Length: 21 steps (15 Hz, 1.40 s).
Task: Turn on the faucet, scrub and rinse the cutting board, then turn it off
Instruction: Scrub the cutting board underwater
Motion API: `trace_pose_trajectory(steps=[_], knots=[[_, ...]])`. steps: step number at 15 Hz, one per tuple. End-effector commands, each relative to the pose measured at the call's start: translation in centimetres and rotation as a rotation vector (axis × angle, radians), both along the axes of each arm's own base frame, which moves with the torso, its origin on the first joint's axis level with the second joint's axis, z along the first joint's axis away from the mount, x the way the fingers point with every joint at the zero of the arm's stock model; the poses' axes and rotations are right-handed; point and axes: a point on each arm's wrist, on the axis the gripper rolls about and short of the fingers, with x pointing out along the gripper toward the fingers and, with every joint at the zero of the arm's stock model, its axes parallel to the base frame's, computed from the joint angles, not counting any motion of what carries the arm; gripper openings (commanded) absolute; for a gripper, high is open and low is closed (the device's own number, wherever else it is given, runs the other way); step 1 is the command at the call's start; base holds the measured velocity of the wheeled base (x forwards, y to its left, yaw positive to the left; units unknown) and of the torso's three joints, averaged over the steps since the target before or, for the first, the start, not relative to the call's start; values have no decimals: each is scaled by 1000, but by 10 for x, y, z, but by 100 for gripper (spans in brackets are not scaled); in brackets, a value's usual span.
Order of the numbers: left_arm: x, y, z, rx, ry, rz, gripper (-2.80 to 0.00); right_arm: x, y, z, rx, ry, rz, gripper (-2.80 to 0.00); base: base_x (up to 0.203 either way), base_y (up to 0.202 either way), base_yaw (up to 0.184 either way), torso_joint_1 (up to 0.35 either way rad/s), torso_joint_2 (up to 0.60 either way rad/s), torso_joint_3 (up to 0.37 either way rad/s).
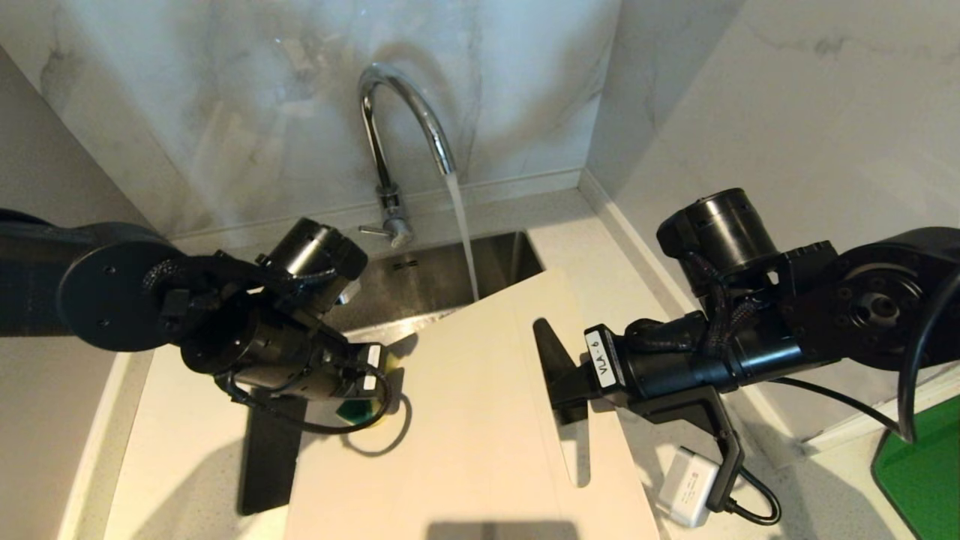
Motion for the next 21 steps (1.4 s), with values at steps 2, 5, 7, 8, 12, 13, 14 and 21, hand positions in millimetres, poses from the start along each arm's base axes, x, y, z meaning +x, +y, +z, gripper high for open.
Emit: trace_pose_trajectory(steps=[2, 5, 7, 8, 12, 13, 14, 21], knots=[[-3, 43, -21, -27, 8, 89, -280, -2, -1, -1, 3, -16, 12, -280, 0, 0, 0, 0, 0, 0], [7, 82, -26, -81, 26, 174, -280, -3, -2, 0, 7, -20, 12, -280, 0, 0, 0, 0, 0, 0], [15, 109, -27, -115, 42, 222, -280, -4, -3, 2, 9, -25, 9, -280, 0, 0, 0, 0, 0, 0], [18, 122, -25, -137, 43, 236, -280, -4, -3, 2, 9, -25, 10, -280, 0, 0, 0, 0, 0, 0], [10, 137, 10, -187, -72, 227, -280, -5, -3, 2, 11, -26, 9, -280, 0, 0, 0, 0, 0, 0], [4, 135, 24, -205, -114, 211, -280, -4, -3, 2, 11, -25, 8, -280, 0, 0, 0, 0, 0, 0], [-4, 130, 39, -219, -142, 186, -280, -4, -3, 2, 11, -26, 8, -280, 0, 0, 0, 0, 0, 0], [-74, 51, 119, -308, -142, -129, -280, -2, -7, 3, 13, -25, -10, -280, 0, 0, 0, 0, 0, 0]])
